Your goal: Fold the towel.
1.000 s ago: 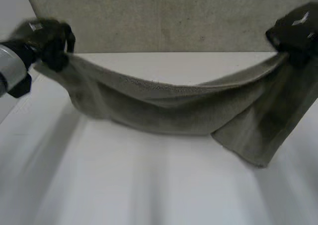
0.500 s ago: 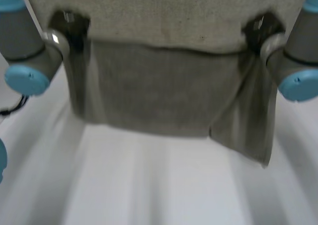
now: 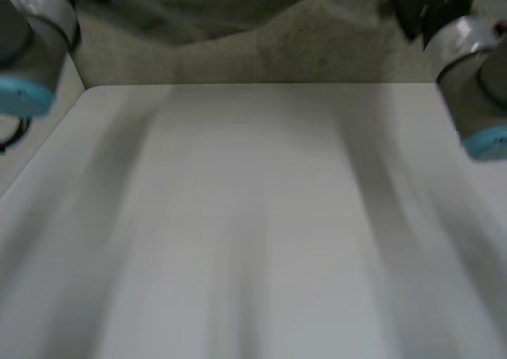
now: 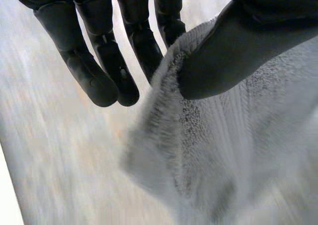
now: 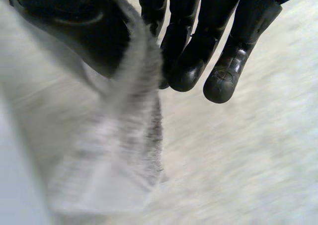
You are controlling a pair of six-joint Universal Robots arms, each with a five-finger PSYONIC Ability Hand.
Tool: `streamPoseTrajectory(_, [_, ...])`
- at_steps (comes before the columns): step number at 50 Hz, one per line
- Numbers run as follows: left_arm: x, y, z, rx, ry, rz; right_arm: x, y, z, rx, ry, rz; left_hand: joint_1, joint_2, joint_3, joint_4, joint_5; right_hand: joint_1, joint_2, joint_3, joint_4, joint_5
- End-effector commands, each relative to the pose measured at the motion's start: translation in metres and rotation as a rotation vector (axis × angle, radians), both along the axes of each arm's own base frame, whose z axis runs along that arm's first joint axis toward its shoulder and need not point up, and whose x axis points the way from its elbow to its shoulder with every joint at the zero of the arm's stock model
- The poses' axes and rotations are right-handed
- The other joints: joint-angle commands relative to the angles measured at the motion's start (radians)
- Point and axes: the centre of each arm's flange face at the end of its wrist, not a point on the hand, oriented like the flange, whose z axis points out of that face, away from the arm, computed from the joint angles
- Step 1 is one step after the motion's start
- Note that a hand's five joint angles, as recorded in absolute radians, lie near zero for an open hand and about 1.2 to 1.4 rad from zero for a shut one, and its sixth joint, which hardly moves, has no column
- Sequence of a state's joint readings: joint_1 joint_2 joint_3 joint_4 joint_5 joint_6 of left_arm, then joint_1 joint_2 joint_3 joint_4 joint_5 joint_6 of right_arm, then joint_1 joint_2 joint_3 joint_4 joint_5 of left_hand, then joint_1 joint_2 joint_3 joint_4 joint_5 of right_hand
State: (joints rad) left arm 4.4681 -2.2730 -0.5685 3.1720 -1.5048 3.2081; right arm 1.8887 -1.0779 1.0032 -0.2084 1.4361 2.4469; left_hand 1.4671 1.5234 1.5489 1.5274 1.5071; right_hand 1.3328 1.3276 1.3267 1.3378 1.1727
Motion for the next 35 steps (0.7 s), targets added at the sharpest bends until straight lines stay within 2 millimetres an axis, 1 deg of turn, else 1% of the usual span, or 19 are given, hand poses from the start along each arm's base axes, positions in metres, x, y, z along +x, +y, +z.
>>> streamPoseTrajectory(1, [0.001,-0.006,-0.125,0.193,-0.198,0.001,0.004,0.003,-0.104,0.283,0.118,0.028,-0.071,-0.127,-0.153,-0.131,-0.285,0.063,0.069,0.070,0.058,0.049])
streamPoseTrajectory(2, [0.001,-0.006,-0.126,0.194,-0.199,0.001,0.004,0.003,-0.104,0.283,0.118,0.028,-0.071,-0.127,-0.153,-0.131,-0.285,0.063,0.069,0.070,0.058,0.049])
streamPoseTrajectory(4, [0.001,0.000,-0.165,0.199,-0.304,0.006,0.007,0.008,-0.139,0.365,0.160,0.046,-0.071,-0.127,-0.153,-0.131,-0.285,0.063,0.069,0.070,0.058,0.049])
streamPoseTrajectory(5, [0.001,0.000,-0.165,0.199,-0.304,0.006,0.007,0.008,-0.140,0.366,0.160,0.046,-0.071,-0.127,-0.153,-0.131,-0.285,0.063,0.069,0.070,0.058,0.049])
streamPoseTrajectory(6, [0.001,0.004,-0.183,0.197,-0.356,0.006,0.007,0.009,-0.154,0.398,0.175,0.048,-0.071,-0.127,-0.153,-0.131,-0.285,0.063,0.069,0.070,0.058,0.049])
streamPoseTrajectory(7, [0.001,0.004,-0.183,0.197,-0.356,0.006,0.007,0.009,-0.154,0.399,0.176,0.048,-0.071,-0.127,-0.153,-0.131,-0.285,0.063,0.069,0.070,0.058,0.049])
streamPoseTrajectory(9, [0.002,0.015,-0.215,0.210,-0.452,-0.012,0.006,0.013,-0.179,0.454,0.213,0.049,-0.071,-0.127,-0.153,-0.131,-0.285,0.063,0.069,0.070,0.058,0.049])
streamPoseTrajectory(10, [0.002,0.015,-0.215,0.210,-0.453,-0.012,0.006,0.013,-0.179,0.454,0.213,0.049,-0.071,-0.127,-0.153,-0.131,-0.285,0.063,0.069,0.070,0.058,0.049])
streamPoseTrajectory(12, [0.002,0.029,-0.234,0.237,-0.515,-0.051,0.004,0.017,-0.188,0.474,0.245,0.040,-0.071,-0.127,-0.153,-0.131,-0.285,0.063,0.069,0.070,0.058,0.049])
streamPoseTrajectory(14, [0.004,0.034,-0.238,0.252,-0.524,-0.072,0.001,0.018,-0.188,0.477,0.252,0.034,-0.071,-0.127,-0.153,-0.131,-0.285,0.063,0.069,0.070,0.058,0.049])
streamPoseTrajectory(18, [0.017,0.038,-0.225,0.252,-0.511,-0.081,-0.007,0.022,-0.175,0.465,0.245,0.017,-0.071,-0.127,-0.153,-0.131,-0.285,0.063,0.069,0.070,0.058,0.049])
streamPoseTrajectory(20, [0.034,0.043,-0.201,0.243,-0.489,-0.070,-0.016,0.032,-0.147,0.429,0.216,0.005,-0.071,-0.127,-0.153,-0.131,-0.285,0.063,0.069,0.070,0.058,0.049])
streamPoseTrajectory(21, [0.034,0.043,-0.201,0.243,-0.489,-0.070,-0.016,0.032,-0.147,0.429,0.216,0.005,-0.071,-0.127,-0.153,-0.131,-0.285,0.063,0.069,0.070,0.058,0.049])
streamPoseTrajectory(23, [0.041,0.052,-0.179,0.223,-0.463,-0.077,-0.033,0.037,-0.128,0.407,0.199,-0.032,-0.071,-0.127,-0.153,-0.131,-0.285,0.063,0.069,0.070,0.058,0.049])
streamPoseTrajectory(24, [0.041,0.052,-0.179,0.223,-0.463,-0.077,-0.033,0.037,-0.128,0.407,0.199,-0.032,-0.071,-0.127,-0.153,-0.131,-0.285,0.063,0.069,0.070,0.058,0.049])
streamPoseTrajectory(26, [0.046,0.062,-0.156,0.198,-0.434,-0.083,-0.040,0.049,-0.110,0.381,0.188,-0.045,-0.071,-0.127,-0.153,-0.131,-0.285,0.063,0.069,0.070,0.058,0.049])
streamPoseTrajectory(29, [0.050,0.067,-0.147,0.195,-0.421,-0.079,-0.044,0.054,-0.100,0.361,0.183,-0.052,-0.071,-0.127,-0.153,-0.131,-0.285,0.063,0.069,0.070,0.058,0.049])
streamPoseTrajectory(31, [0.060,0.076,-0.136,0.199,-0.403,-0.070,-0.051,0.070,-0.083,0.349,0.181,-0.059,-0.071,-0.127,-0.153,-0.131,-0.285,0.063,0.069,0.070,0.058,0.049])
streamPoseTrajectory(35, [0.066,0.089,-0.128,0.203,-0.403,-0.084,-0.059,0.083,-0.070,0.383,0.191,-0.073,-0.071,-0.127,-0.153,-0.131,-0.285,0.063,0.069,0.070,0.058,0.049])
